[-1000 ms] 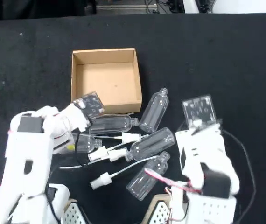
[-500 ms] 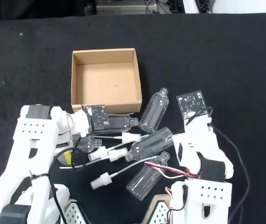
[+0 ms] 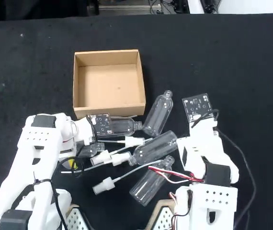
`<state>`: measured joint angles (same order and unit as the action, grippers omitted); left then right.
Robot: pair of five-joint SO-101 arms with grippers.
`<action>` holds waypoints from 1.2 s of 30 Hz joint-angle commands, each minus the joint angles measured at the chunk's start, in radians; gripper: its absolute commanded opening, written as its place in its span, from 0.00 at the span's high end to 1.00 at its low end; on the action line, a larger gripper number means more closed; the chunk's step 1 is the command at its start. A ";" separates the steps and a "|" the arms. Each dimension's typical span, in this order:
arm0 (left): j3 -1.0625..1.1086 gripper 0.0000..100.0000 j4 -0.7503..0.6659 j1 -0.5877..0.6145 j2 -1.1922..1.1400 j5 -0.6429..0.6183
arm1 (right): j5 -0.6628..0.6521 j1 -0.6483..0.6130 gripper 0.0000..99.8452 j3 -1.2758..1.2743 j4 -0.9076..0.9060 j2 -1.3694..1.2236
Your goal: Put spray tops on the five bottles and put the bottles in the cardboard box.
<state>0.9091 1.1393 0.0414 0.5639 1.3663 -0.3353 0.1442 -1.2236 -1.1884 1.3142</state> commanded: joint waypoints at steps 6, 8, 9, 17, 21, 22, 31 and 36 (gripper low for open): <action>0.124 0.68 -0.250 -0.004 0.000 0.003 | 0.020 0.008 0.79 0.004 0.028 -0.013; 0.128 0.68 -0.275 0.002 0.000 0.003 | 0.020 0.008 0.79 0.004 0.028 -0.013; 0.130 0.68 -0.288 0.012 0.000 0.003 | 0.020 0.008 0.79 0.004 0.028 -0.013; 0.131 0.68 -0.216 0.044 0.005 0.011 | 0.020 0.008 0.79 0.002 0.028 -0.013; 0.124 0.68 -0.166 0.039 0.011 0.011 | 0.020 0.008 0.79 0.002 0.028 -0.013; 0.124 0.69 -0.163 0.039 0.011 0.012 | 0.020 0.008 0.79 0.002 0.028 -0.013; 0.124 0.87 -0.137 0.005 0.012 0.003 | 0.020 0.009 0.79 0.002 0.028 -0.013; -0.031 0.87 0.112 0.028 0.012 0.014 | 0.020 0.009 0.79 0.002 0.028 -0.013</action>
<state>1.0288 1.0625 0.0583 0.5623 1.3663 -0.3245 0.1442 -1.2236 -1.1884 1.3142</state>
